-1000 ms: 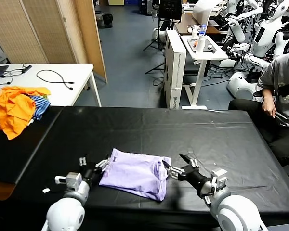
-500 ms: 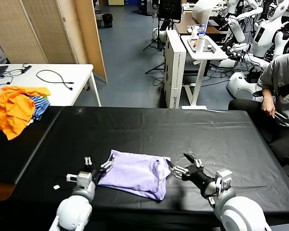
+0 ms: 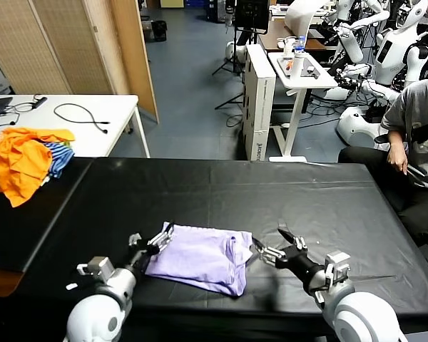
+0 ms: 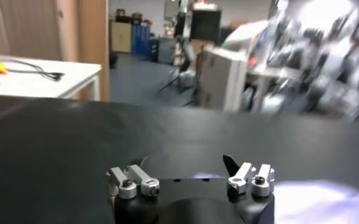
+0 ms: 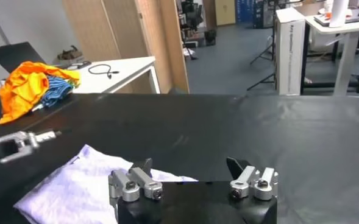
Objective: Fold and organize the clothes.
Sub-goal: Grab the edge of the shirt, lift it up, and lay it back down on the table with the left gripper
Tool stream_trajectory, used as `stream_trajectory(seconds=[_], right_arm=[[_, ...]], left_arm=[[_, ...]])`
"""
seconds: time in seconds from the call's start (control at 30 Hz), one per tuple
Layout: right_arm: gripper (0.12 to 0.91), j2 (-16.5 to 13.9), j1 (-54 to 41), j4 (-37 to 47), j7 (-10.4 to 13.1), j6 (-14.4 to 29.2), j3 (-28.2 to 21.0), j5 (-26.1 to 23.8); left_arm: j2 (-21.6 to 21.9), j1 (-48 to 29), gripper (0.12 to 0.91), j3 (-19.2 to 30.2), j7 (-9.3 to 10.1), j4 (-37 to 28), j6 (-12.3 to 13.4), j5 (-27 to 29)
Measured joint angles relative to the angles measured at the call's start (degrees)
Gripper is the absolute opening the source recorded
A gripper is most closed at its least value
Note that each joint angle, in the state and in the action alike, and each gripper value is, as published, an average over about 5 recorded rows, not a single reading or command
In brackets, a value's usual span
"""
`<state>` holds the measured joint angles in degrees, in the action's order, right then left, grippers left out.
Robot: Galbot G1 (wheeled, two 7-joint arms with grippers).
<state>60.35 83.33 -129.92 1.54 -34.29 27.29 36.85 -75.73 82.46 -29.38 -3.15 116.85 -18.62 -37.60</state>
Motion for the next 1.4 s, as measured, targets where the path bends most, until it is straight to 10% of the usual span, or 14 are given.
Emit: stream_trajectory(seconds=[0.27, 1.1, 1.4], right_arm=[[0.907, -0.16, 1.24, -0.37, 0.10, 0.02, 0.75, -0.13], [0.907, -0.07, 0.64, 0.10, 0.12, 0.17, -0.33, -0.54], [0.907, 0.16, 0.53, 0.17, 0.08, 0.17, -0.77, -0.63]], left_arm=[[-1.32, 1.01, 0.907, -1.14, -3.94, -3.18, 4.32, -4.13], [-3.30, 4.71, 0.907, -2.17, -4.11, -5.92, 5.02, -5.68], [-3.19, 4.53, 0.614, -2.07, -3.94, -6.28, 4.00, -6.68]])
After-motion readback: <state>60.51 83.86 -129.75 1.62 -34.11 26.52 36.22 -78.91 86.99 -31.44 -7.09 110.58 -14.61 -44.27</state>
